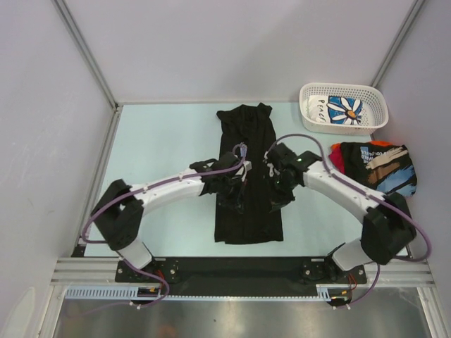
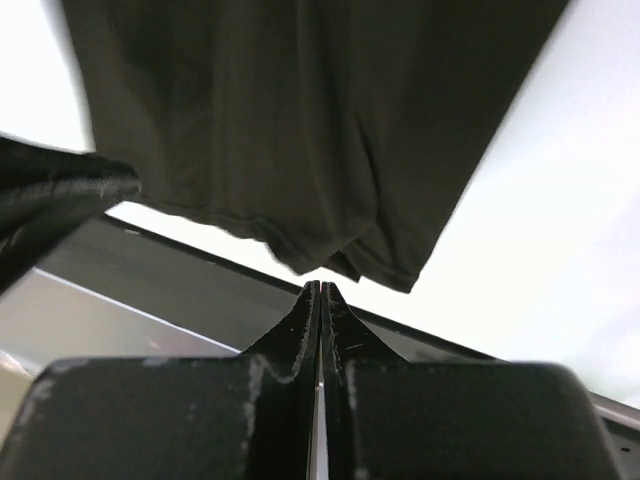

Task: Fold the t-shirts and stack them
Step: Grab the bottom of the folded rectangular tshirt with both arms

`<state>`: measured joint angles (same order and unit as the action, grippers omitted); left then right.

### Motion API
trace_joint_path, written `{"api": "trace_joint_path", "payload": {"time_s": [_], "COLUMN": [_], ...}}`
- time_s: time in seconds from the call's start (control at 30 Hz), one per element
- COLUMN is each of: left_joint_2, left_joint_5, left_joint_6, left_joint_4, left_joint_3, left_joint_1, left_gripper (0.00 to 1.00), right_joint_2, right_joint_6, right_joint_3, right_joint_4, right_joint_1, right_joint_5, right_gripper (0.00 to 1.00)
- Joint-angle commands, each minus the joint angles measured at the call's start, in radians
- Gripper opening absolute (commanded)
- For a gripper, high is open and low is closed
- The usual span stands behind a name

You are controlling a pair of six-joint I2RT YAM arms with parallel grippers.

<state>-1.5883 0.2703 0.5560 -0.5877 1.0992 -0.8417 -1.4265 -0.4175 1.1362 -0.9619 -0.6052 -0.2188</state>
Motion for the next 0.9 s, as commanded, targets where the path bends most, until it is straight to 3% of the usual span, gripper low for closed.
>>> {"api": "trace_joint_path", "payload": {"time_s": [0.0,0.57,0.77,0.87], "left_joint_2": [-0.119,-0.233,-0.219,-0.135], "left_joint_5": [0.032,0.073,0.038,-0.009], "left_joint_6": [-0.051,-0.045,-0.045,-0.048], "left_joint_4": [-0.023,-0.081,-0.116,-0.161], "left_joint_3": [0.117,-0.004,-0.021,0.025], "left_joint_1": [-0.068,-0.099,-0.100,-0.100], "left_gripper": [0.00,0.00,0.00,0.00], "right_joint_2": [-0.112,-0.213,-0.250,-0.157], "right_joint_6": [0.003,0.006,0.002,0.003], "right_joint_3": [-0.070,-0.279,-0.219,-0.159], "right_joint_4": [0.052,0.098,0.028,-0.038], "right_joint_1": [-0.074,-0.099,-0.108,-0.108], "right_joint_5": [-0.039,0.038,0.090,0.113], "right_gripper": [0.00,0.00,0.00,0.00]}}
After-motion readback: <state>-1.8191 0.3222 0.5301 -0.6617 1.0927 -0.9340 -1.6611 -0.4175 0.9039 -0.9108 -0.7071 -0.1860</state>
